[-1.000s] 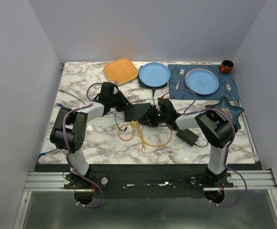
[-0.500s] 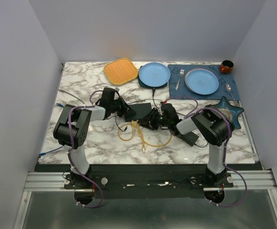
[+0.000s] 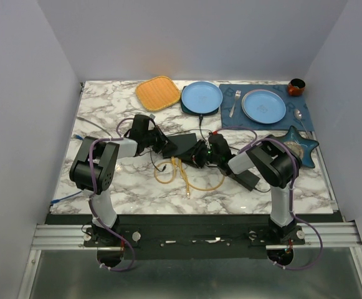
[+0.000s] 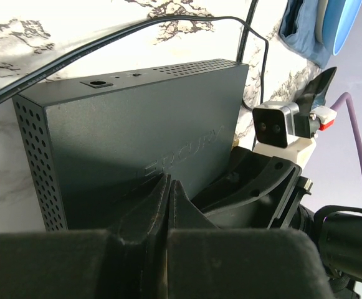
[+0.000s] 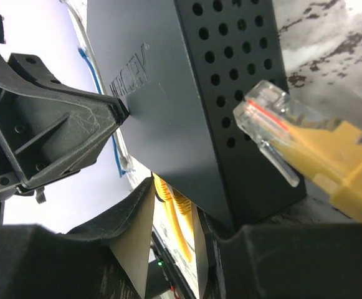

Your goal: Pull the plug from the switch port

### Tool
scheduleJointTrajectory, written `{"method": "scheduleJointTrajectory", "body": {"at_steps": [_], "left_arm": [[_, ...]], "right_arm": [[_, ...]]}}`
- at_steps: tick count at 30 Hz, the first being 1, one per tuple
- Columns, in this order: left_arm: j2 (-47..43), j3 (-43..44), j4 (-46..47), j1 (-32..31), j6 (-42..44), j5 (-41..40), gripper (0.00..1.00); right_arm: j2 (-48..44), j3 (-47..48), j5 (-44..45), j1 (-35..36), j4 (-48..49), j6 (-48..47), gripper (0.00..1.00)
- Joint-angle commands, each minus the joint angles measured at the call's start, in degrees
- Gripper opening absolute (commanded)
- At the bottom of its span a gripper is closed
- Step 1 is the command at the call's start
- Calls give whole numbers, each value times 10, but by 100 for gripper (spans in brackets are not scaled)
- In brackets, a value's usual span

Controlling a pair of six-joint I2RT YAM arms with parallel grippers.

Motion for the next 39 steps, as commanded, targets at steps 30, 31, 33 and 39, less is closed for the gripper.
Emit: {"method": "scheduleJointTrajectory", "body": {"at_steps": [30, 31, 33, 39], "left_arm": [[-12, -22, -16, 5, -1, 9, 5], [-12, -22, -16, 4, 0, 9, 5], [-15, -24, -15, 6, -1, 9, 5], [-39, -34, -16, 8, -2, 9, 5]], "right_arm": [[55, 24, 56, -4, 57, 82, 22], [55, 25, 56, -4, 57, 81, 19], [56, 27, 54, -4, 57, 78, 15], [53, 17, 44, -4, 55, 55, 3]]}}
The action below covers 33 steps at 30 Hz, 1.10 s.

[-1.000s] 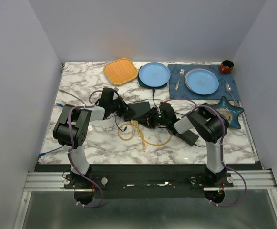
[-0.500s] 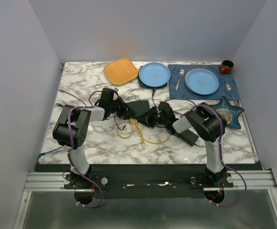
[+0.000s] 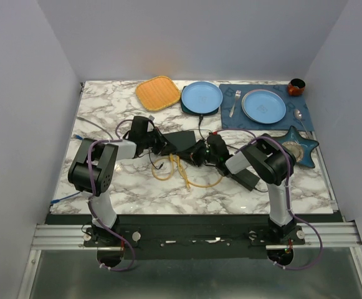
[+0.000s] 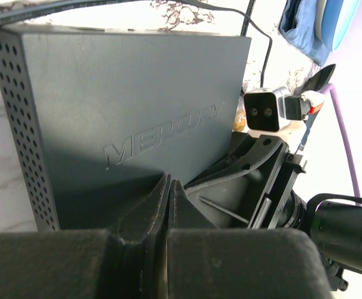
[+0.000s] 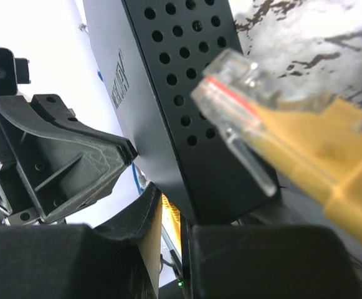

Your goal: Pull the plug from the switch port

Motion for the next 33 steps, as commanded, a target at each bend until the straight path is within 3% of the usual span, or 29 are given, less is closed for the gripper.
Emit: {"method": "scheduleJointTrajectory", "body": {"at_steps": [1, 12, 33], "left_arm": [[-35, -22, -23, 9, 0, 5, 5], [-103, -86, -10, 8, -8, -5, 5], [-3, -63, 37, -24, -55, -46, 5]], "right_arm": [[13, -1, 9, -4, 1, -14, 1], [-18, -4, 7, -4, -115, -140, 1], [-39, -1, -14, -2, -151, -196, 1]]}}
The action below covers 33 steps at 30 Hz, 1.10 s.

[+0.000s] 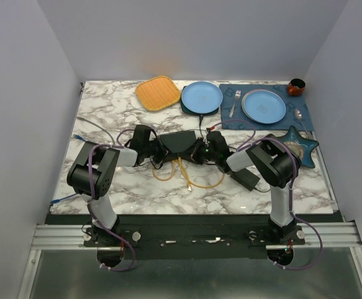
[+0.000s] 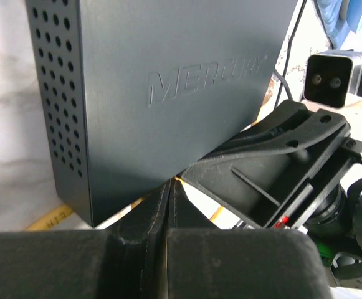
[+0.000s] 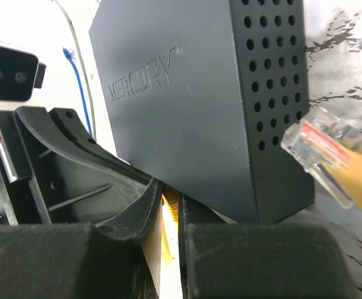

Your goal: Pull the plug from the switch port

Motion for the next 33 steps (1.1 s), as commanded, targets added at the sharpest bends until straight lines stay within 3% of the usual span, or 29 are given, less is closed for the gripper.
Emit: {"method": "scheduleJointTrajectory", "body": {"at_steps": [1, 7, 15, 20, 25, 28, 33], "left_arm": [[28, 16, 8, 0, -20, -35, 5], [29, 22, 5, 1, -24, -52, 5], [18, 30, -8, 4, -21, -60, 5], [12, 35, -12, 4, -15, -59, 5], [-43, -6, 42, 4, -11, -41, 9], [-86, -50, 97, 3, -18, -23, 18], [-156, -119, 198, -12, -37, 2, 48]], "right_arm": [[-11, -16, -14, -1, -77, -47, 1], [-30, -35, -60, 9, -113, -110, 1], [-96, -75, -42, 18, -176, -180, 1], [-152, -88, -5, 19, -198, -196, 1], [-257, -49, 95, 20, -303, -246, 1], [-326, -15, 151, 19, -367, -279, 1], [-398, 20, 174, 20, -442, -300, 1]]}}
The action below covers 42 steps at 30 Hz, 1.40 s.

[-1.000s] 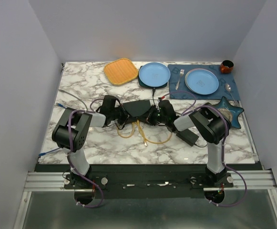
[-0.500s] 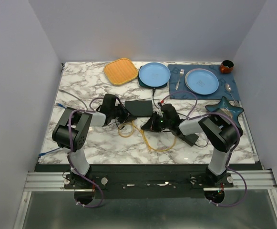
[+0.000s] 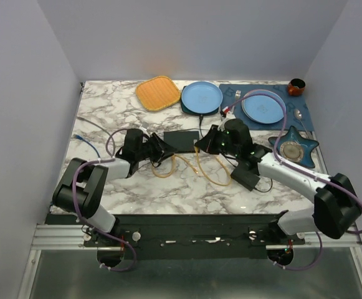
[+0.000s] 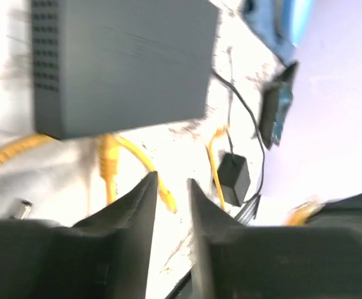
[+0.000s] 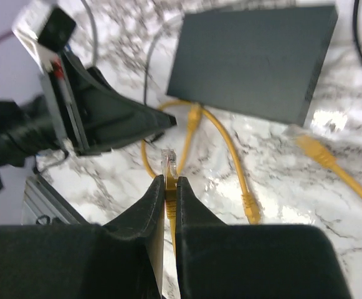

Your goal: Pull the plug from the switch port

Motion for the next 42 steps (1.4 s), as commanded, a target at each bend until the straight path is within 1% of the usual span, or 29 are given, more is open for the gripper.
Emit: {"method": "scheduleJointTrajectory", "body": {"at_steps": [1, 2, 4, 5, 6, 7, 8, 9, 11, 12, 15, 17, 20, 22, 25, 27, 28, 29, 30, 31, 32, 34, 35, 36, 37, 38, 39, 41, 42], "left_arm": [[-72, -52, 110, -19, -4, 11, 52], [-88, -57, 111, -42, 5, 0, 60], [-143, -70, 98, -75, 44, -40, 70], [-163, -72, 88, -94, 60, -94, 81], [-196, -78, 73, -141, 73, -122, 87], [-211, -80, 70, -164, 96, -149, 95], [-225, -85, 70, -183, 103, -199, 99], [-239, -90, 73, -222, 108, -216, 99], [-247, -94, 82, -247, 121, -243, 99], [-248, -104, 100, -257, 121, -262, 99], [-241, -127, 165, -291, 117, -279, 99], [-210, -127, 190, -312, 119, -279, 99], [-166, -119, 197, -333, 111, -280, 98], [-139, -126, 233, -339, 101, -279, 97], [-106, -127, 279, -346, 86, -280, 91], [-89, -119, 300, -346, 77, -272, 80], [-73, -115, 305, -346, 68, -267, 72], [-67, -109, 305, -346, 67, -255, 46], [-64, -100, 298, -345, 65, -249, 34], [-68, -96, 289, -344, 65, -243, 25], [-75, -93, 279, -344, 71, -240, 12], [-111, -82, 223, -342, 79, -239, 6], [-126, -76, 192, -339, 93, -239, 3], [-142, -60, 129, -337, 101, -238, 2], [-176, -52, 97, -334, 110, -239, 0], [-194, -43, 62, -330, 118, -243, 0], [-213, -25, -9, -327, 132, -248, 0], [-275, -3, -87, -318, 149, -279, 0], [-296, 22, -174, -315, 166, -302, 0]], "right_arm": [[-51, 28, 63, 2, -99, -41, 1], [-60, 25, 62, 3, -102, -39, 1], [-78, 15, 63, 3, -109, -30, 1], [-83, 11, 63, 4, -109, -29, 1], [-88, 8, 63, 5, -112, -22, 1], [-95, 6, 62, 5, -113, -20, 1], [-98, 2, 62, 7, -115, -17, 1], [-100, 2, 61, 8, -117, -13, 1], [-105, 5, 59, 9, -118, -7, 1], [-105, 7, 58, 10, -120, -5, 1], [-105, 14, 56, 15, -122, 2, 1], [-106, 15, 53, 20, -123, 7, 1], [-109, 18, 48, 25, -122, 15, 1], [-116, 18, 46, 30, -123, 20, 1], [-122, 19, 40, 41, -123, 28, 1], [-124, 21, 38, 52, -122, 30, 1], [-126, 22, 36, 56, -122, 30, 1], [-128, 22, 32, 59, -123, 29, 1], [-133, 22, 31, 59, -124, 29, 1], [-146, 21, 41, 59, -127, 28, 1], [-155, 17, 49, 59, -129, 26, 6], [-171, 15, 64, 59, -138, 19, 15], [-189, 16, 86, 59, -141, 15, 22], [-197, 18, 94, 59, -149, 12, 25], [-205, 19, 103, 59, -153, 7, 29], [-219, 20, 118, 59, -158, 3, 36], [-226, 24, 127, 59, -168, 1, 38], [-239, 25, 154, 59, -178, -5, 40], [-255, 25, 163, 59, -187, -7, 41]]}}
